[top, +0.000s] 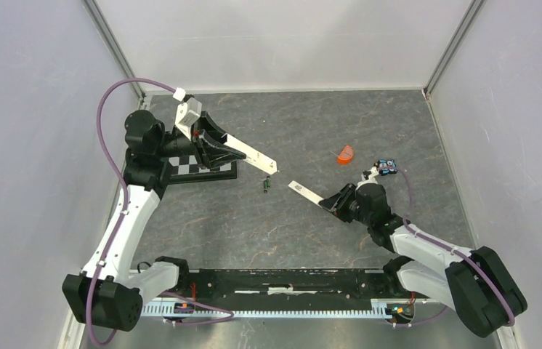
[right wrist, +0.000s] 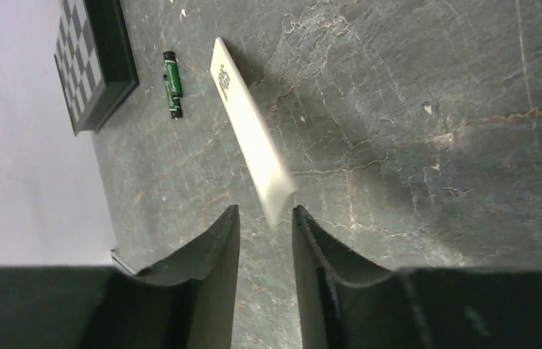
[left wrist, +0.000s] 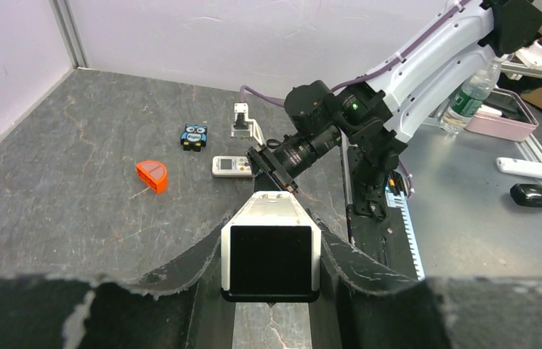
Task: Load the batteries into the remote control
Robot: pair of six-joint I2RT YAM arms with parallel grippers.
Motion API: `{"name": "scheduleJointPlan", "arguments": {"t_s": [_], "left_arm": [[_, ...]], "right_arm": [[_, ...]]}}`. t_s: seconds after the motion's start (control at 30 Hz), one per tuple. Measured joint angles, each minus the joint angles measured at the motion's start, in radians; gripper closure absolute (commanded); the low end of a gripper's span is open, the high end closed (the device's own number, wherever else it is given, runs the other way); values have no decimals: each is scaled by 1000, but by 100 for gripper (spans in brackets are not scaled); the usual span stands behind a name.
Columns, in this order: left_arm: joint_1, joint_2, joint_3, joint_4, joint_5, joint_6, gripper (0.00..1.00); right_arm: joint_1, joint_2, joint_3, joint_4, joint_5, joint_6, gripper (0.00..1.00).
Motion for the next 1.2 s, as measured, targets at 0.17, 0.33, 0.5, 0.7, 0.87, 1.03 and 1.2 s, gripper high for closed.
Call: {"name": "scheduleJointPlan", "arguments": {"t_s": [0.17, 0.33, 0.5, 0.7, 0.87, 1.03, 1.2], "left_arm": [[-5, -3, -2, 63, 13, -50, 98], [-12, -3, -3, 98, 14, -90, 98], [-29, -3, -5, 110, 17, -108, 98], [-75, -3, -5, 116, 26, -108, 98], [-126, -6, -5, 125, 34, -108, 98], [-158, -7, -5, 163, 31, -112, 98], [-165, -7, -5, 216, 12, -146, 98]], "right_arm": [[-4, -34, -1, -36, -22, -31, 31], [-5, -136, 13, -88, -57, -76, 16], [-3, -184, 143, 27, -229, -122, 6], [33, -179, 278, 360, -404, -62, 2], [82, -124, 284, 548, -432, 67, 2], [153, -37, 283, 633, -410, 198, 2], [235, 41, 281, 806, -388, 330, 13]]}}
